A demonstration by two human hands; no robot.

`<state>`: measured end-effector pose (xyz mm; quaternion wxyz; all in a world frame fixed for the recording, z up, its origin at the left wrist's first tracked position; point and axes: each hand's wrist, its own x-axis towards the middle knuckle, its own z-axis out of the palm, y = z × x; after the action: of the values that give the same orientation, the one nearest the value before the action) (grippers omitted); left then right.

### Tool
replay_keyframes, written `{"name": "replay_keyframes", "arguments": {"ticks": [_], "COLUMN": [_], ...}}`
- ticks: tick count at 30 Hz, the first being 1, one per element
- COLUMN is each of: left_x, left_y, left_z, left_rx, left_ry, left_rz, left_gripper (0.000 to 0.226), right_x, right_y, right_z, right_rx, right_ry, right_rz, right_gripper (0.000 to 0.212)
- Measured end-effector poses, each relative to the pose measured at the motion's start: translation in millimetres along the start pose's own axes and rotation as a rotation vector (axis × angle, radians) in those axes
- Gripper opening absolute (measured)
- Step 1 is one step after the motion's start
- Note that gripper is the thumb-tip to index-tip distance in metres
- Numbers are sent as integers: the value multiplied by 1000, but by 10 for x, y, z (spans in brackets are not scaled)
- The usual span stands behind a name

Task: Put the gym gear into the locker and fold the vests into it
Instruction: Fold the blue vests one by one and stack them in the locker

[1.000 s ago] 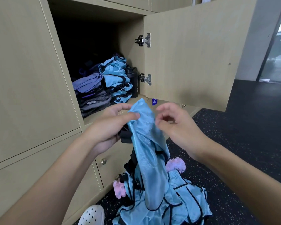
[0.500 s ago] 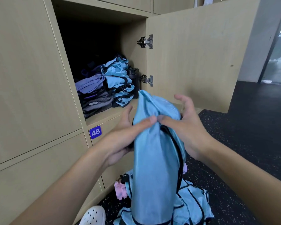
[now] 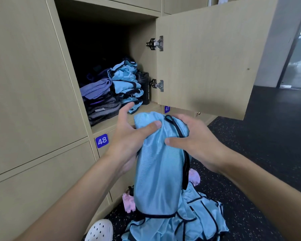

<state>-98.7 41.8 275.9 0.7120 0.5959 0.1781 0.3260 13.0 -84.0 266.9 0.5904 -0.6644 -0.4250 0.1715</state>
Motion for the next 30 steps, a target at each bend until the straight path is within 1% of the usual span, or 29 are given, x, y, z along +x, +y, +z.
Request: {"name": "replay_keyframes", "arguments": {"ticks": [2,4,5,8,10,11,13,16,19,20,21,24,25,27,28,30], "left_x": [16,22,21,53,59,58,35,35,49,44,31,12,16,27,23,9], "left_y": [12,17,18,2,11,14,22,18,34,41,46,51,51,55,61,59], "left_z": [-60,-130,-146,-171,-171,-173,-168,-153,-138,-126,-112,-69,-60,-54,-46,-51], "left_rx": [100,310,427,674,741,707,592,521,406,370,336,227,195,138,119,131], "left_ry": [-112,-218,-240,-194,-222,-254,-279,-211,-131,-99,-69,35,74,147,165,130], "left_rz": [-5,36,77,194,241,243,245,306,298,292,289,264,252,205,164,101], "left_gripper": [86,87,84,71,72,70,57,44,38,37,35,27,26,35,43,58], "right_x": [0,-8,-10,-13,-19,-23,-28,-28,-34,-40,-44,-55,-57,-56,-56,-49], "right_y": [-14,-32,-41,-77,-101,-106,-112,-115,-133,-138,-131,-77,-58,-30,-29,-40], "right_z": [-27,-68,-89,-151,-179,-190,-199,-179,-157,-149,-136,-73,-43,7,26,39], "right_rx": [-5,19,37,109,155,171,186,212,224,232,249,278,268,241,225,173], "right_ry": [14,14,18,10,-26,-44,-64,-54,-56,-70,-85,-98,-103,-97,-77,-1], "right_rz": [-4,4,11,35,65,80,106,112,81,67,58,57,41,-8,-30,-69], "right_gripper": [42,35,32,27,28,29,30,30,35,40,51,95,103,109,108,102]}}
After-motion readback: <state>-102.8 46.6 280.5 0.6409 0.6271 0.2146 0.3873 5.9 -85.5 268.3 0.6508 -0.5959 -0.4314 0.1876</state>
